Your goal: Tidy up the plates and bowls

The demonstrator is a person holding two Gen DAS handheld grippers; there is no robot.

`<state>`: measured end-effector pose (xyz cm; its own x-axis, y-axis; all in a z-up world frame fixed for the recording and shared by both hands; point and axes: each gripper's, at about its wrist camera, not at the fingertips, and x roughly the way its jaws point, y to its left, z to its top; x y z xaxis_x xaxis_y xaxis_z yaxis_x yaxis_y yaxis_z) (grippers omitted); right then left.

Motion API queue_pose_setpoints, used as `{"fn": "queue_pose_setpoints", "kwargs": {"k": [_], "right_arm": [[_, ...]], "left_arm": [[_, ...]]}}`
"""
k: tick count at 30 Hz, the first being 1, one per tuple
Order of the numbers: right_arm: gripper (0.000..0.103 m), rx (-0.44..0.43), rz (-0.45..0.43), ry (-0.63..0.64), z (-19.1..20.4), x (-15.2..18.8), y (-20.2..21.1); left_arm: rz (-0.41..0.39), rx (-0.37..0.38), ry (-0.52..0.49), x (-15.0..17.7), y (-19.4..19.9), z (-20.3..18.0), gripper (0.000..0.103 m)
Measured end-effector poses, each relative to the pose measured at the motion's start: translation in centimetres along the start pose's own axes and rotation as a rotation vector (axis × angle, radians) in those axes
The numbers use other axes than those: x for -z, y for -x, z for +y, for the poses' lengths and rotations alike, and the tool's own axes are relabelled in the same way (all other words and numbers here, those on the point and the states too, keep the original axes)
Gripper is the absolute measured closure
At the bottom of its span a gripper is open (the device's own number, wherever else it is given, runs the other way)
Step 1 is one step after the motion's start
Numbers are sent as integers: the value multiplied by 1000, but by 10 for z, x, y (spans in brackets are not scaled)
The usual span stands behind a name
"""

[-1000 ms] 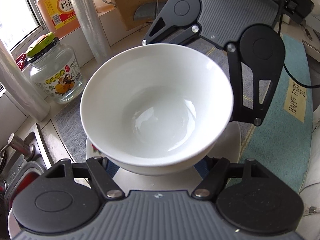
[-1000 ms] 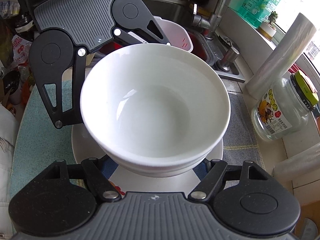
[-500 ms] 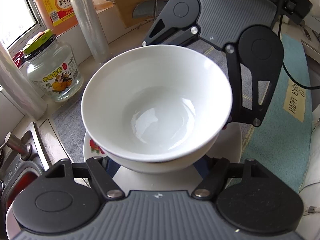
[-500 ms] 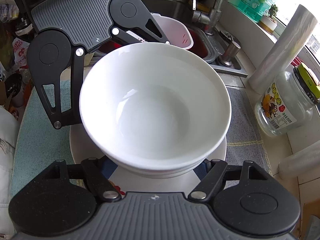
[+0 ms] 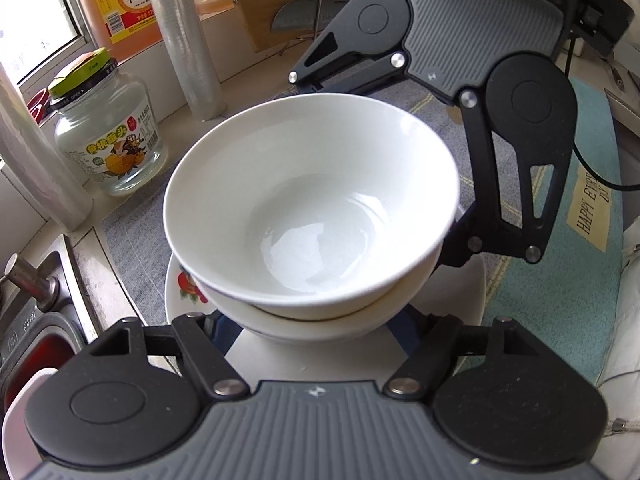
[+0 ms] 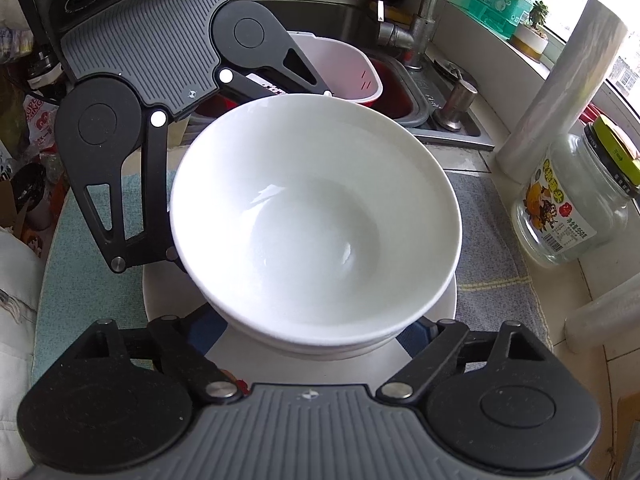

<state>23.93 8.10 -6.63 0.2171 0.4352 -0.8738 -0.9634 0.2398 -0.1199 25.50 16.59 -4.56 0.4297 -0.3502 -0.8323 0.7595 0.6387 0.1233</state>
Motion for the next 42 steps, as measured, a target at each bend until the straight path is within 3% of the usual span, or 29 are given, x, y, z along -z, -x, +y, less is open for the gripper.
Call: {"fn": "queue_pose_setpoints", "kwargs": {"k": [2, 8, 16, 20, 23, 27, 29, 36, 42], "right_arm": [[9, 12, 1, 11, 2, 1, 0], [3, 30, -16, 15, 6, 3, 4], [0, 96, -54, -30, 14, 5, 18], [0, 137, -52, -85, 19, 11, 23], [0, 174, -52, -124, 26, 15, 28], [0, 256, -63, -242, 35, 24, 37], [0, 300, -76, -332, 42, 29, 43], [0, 381, -69, -605, 82, 59, 61], [0, 465, -72, -747, 115, 77, 93]], "left_arm": [[-32, -25, -6, 1, 4, -3, 8], [-41, -46, -7, 5, 11, -9, 8], [-89, -81, 79, 18, 22, -12, 4], [-131, -161, 143, 27, 30, -18, 4], [-174, -295, 226, 33, 40, -27, 4], [-221, -484, 322, 39, 54, -47, 1], [-231, -530, 396, 40, 60, -56, 1], [-182, -555, 583, 29, 82, -113, 1], [-155, -592, 745, 16, 109, -157, 1]]}}
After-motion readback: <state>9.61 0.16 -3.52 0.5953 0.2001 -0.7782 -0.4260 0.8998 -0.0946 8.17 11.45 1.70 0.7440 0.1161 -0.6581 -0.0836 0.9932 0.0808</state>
